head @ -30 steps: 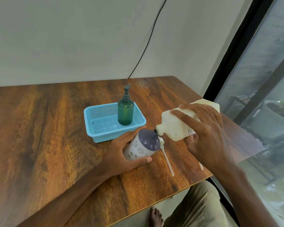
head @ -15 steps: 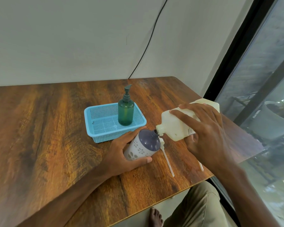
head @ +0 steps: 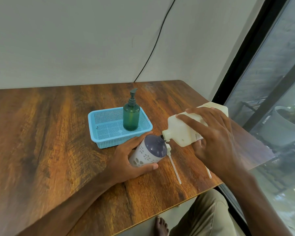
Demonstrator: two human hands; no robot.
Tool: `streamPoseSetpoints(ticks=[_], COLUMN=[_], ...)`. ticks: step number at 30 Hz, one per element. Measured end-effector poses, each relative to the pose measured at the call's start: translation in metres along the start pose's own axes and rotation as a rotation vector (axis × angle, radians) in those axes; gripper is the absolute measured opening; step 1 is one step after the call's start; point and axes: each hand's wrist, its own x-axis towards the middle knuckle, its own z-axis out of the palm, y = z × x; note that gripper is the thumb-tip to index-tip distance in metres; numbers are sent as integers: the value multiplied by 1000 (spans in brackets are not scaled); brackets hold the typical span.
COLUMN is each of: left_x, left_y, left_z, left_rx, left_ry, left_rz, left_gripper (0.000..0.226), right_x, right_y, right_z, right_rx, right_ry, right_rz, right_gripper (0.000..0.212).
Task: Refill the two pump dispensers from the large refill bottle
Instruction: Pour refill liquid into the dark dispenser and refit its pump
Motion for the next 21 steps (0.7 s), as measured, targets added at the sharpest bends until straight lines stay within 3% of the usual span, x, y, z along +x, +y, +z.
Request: streamPoseSetpoints(ticks=[21], left_x=[-1], left_y=[2], left_z=[-1], left_rx=[0], left_ry=[-11], left_rz=[-8], left_gripper=[89], right_x=[8], right_y=[-1], right_z=[0], right_rx=[-34], right_ry=[-20], right_rz=[-45], right_gripper=[95])
